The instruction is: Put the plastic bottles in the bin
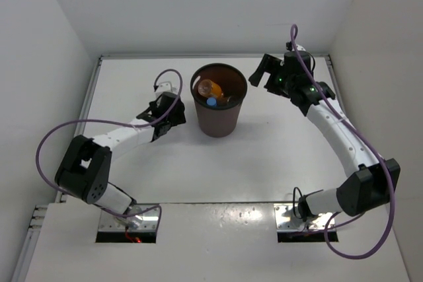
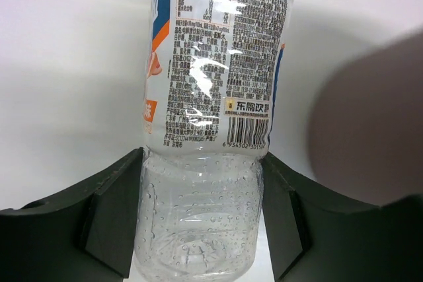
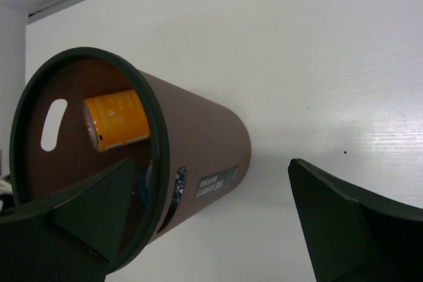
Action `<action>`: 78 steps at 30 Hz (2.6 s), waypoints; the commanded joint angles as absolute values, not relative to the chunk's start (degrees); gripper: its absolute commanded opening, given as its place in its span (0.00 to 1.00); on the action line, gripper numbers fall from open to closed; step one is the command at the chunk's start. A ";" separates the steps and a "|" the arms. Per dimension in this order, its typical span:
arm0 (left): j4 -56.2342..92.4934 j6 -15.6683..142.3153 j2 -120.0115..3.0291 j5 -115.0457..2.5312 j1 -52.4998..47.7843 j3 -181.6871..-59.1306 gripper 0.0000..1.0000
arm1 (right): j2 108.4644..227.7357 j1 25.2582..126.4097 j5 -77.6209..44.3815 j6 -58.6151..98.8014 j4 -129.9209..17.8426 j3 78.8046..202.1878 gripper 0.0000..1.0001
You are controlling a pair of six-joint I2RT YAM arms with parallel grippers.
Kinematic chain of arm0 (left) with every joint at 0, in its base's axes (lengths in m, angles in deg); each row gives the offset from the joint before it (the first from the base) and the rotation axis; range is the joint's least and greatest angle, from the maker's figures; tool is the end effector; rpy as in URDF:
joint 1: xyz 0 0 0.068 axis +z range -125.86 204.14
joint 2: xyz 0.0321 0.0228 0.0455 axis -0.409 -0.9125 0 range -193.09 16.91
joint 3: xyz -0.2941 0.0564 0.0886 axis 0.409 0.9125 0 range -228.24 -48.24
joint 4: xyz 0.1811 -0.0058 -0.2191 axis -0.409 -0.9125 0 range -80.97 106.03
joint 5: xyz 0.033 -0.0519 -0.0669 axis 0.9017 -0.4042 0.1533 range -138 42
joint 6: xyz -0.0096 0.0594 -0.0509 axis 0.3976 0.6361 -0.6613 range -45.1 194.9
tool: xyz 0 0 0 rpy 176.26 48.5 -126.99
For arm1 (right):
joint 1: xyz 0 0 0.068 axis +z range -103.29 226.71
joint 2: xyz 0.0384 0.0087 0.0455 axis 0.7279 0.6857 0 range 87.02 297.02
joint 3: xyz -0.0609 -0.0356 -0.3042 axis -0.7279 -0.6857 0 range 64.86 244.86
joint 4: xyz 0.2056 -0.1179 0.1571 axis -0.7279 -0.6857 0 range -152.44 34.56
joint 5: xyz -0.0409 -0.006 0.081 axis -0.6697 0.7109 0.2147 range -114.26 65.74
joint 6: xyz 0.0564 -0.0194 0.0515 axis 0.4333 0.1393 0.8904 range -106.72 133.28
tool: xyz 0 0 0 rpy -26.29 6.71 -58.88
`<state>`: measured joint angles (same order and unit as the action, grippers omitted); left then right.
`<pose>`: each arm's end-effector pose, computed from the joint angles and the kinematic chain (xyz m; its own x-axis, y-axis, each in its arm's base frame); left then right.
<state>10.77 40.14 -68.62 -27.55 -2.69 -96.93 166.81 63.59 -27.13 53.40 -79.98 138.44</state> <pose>0.3227 -0.1367 0.2117 -0.6007 -0.2949 -0.7431 -0.1837 0.9555 -0.2307 0.3472 0.1019 0.3714 -0.5345 0.5104 -0.6736 0.1250 0.8360 0.5343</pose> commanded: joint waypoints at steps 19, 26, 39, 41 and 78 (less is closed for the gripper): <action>13.91 44.23 -64.38 -23.39 1.99 -123.73 0.21 | 163.13 61.21 -25.14 54.50 -79.97 133.86 1.00; 19.97 46.51 -66.93 -36.91 -1.69 -131.47 0.21 | 163.66 60.15 -25.14 54.50 -79.97 133.33 1.00; 27.63 48.62 -71.67 -37.46 -17.69 -124.01 0.21 | 163.67 59.10 -24.00 55.03 -82.07 133.86 1.00; 29.29 48.62 -73.08 -37.45 -17.69 -124.00 0.22 | 163.66 58.57 -24.00 55.03 -83.21 133.86 1.00; 9.08 38.53 -60.25 23.80 -12.95 -109.41 1.00 | 163.93 55.94 -22.33 53.97 -85.06 134.13 1.00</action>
